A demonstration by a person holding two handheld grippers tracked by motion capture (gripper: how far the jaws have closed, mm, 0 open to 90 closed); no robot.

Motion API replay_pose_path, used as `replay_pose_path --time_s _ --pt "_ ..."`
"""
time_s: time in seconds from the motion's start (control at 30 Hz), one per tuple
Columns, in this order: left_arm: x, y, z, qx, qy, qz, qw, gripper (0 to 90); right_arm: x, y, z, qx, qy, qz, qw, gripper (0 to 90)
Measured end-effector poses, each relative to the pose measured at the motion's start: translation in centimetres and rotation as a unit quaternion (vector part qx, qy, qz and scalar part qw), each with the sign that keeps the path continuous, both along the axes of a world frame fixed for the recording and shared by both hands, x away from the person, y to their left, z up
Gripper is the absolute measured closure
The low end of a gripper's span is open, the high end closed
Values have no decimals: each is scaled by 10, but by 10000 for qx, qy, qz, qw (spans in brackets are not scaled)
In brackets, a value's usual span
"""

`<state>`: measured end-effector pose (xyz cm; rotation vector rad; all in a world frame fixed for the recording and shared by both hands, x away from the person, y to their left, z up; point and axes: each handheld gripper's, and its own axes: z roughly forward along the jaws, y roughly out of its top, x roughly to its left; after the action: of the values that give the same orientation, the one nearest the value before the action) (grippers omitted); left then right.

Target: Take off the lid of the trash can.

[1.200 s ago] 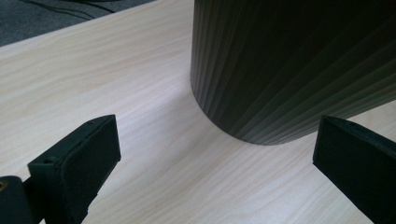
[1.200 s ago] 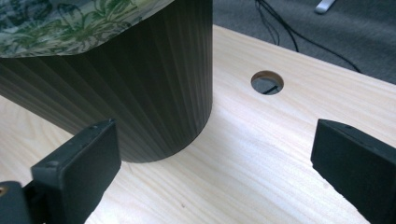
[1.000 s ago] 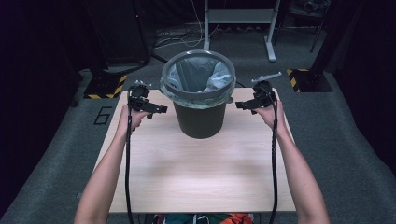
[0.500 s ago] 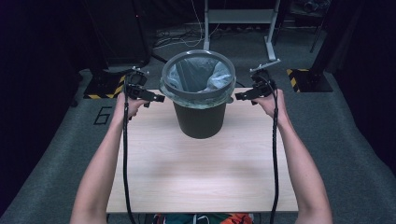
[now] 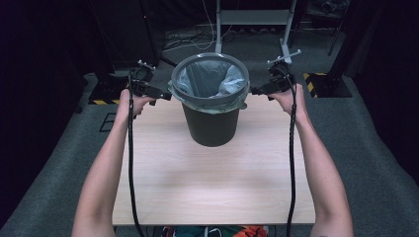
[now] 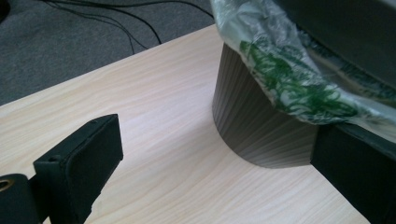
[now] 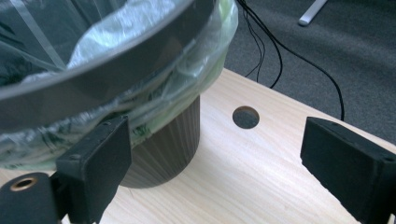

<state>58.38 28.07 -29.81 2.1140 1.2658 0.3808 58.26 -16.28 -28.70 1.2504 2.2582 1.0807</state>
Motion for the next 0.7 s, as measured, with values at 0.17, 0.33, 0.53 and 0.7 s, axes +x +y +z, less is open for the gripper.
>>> replay_pose_path --time_s 0.17,0.33,0.53,0.7 --pt "-2 10 1 31 21 70 10000 35 0 1 6 -13 -39 3 10000 91" --pt "-2 20 11 -40 -52 285 9996 39 1 3 13 -15 -94 -22 10000 105" --pt "1 17 27 -110 -206 430 9988 24 4 3 24 25 -128 -130 9998 125" --pt "7 5 44 -210 -517 506 9972 101 8 8 35 143 -208 -109 9996 172"
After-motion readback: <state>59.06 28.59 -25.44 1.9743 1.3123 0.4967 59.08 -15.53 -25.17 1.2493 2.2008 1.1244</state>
